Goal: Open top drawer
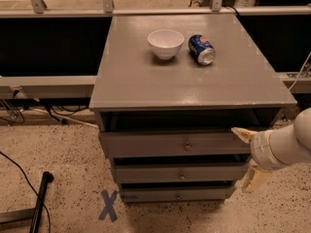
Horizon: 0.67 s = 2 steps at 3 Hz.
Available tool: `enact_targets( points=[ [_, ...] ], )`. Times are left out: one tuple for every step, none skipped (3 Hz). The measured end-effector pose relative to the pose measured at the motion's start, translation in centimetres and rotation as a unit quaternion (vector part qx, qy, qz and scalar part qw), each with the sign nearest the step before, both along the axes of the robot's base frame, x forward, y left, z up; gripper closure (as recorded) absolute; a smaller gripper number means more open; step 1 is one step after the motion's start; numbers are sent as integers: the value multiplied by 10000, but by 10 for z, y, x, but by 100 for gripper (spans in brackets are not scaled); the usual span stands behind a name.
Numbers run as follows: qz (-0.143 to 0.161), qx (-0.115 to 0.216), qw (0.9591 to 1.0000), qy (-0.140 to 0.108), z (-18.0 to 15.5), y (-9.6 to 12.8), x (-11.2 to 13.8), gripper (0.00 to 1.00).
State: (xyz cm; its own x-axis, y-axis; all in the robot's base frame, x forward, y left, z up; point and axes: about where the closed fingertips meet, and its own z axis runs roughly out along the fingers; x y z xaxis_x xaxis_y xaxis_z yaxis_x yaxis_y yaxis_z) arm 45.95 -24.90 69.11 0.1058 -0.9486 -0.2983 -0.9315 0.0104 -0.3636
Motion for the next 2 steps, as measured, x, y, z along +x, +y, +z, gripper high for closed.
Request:
enact_targets(
  points=[
    [38, 53, 9999, -154, -12, -3, 20, 0],
    [23, 100, 9997, -216, -25, -8, 44, 0]
  ],
)
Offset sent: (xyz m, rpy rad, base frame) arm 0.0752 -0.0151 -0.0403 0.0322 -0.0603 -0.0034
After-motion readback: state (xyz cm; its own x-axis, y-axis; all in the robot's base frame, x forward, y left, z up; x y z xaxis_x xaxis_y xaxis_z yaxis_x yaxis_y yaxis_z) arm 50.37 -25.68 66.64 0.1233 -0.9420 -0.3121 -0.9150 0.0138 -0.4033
